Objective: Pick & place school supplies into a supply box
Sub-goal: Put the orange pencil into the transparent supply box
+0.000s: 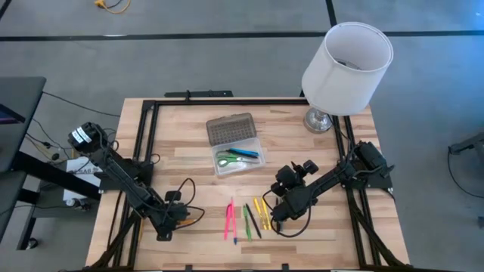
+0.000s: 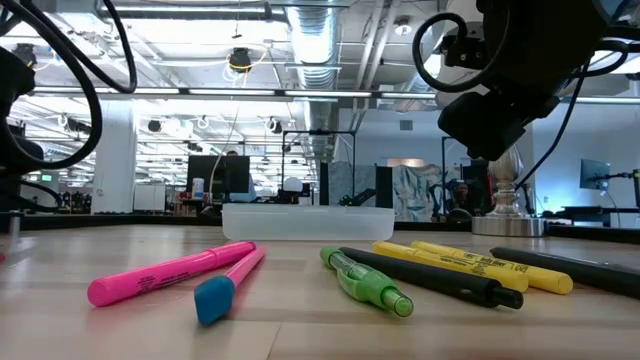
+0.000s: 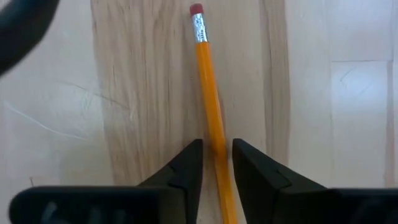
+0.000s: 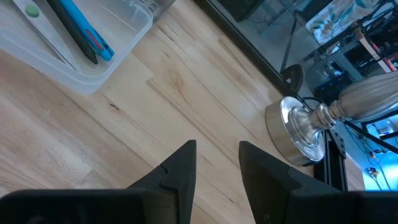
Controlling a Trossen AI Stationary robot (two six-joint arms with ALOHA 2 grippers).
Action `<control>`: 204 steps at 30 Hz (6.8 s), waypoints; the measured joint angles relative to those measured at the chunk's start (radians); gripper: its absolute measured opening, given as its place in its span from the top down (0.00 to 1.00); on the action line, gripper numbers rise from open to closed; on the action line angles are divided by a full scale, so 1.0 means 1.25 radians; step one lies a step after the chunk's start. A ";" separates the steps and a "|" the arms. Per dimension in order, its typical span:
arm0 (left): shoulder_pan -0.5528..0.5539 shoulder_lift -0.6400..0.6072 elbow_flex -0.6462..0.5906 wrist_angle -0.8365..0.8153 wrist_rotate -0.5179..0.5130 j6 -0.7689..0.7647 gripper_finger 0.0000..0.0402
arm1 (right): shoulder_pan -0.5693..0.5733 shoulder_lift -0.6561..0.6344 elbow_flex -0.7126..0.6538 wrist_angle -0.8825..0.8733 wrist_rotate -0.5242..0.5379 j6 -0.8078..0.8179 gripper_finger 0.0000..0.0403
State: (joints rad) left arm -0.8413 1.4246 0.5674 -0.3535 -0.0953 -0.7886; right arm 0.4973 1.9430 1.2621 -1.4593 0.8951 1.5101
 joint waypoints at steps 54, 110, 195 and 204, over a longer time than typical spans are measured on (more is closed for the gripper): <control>0.092 -0.001 0.003 -0.149 -0.010 0.057 0.84 | 0.000 0.000 0.000 0.002 0.001 -0.002 0.71; 0.348 0.002 0.088 -0.467 -0.660 0.065 0.99 | 0.000 0.000 0.000 0.002 0.025 -0.002 0.71; 1.280 0.117 0.123 -0.173 0.090 0.877 0.61 | -0.009 0.000 -0.038 0.040 0.041 -0.011 0.71; 1.280 0.116 0.123 -0.184 0.111 0.886 0.76 | -0.017 0.000 -0.038 0.091 0.040 -0.084 0.71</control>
State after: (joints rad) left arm 0.7589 1.5696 0.7208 -0.5835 0.0429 0.3187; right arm 0.4757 1.9427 1.2140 -1.3449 0.9453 1.4048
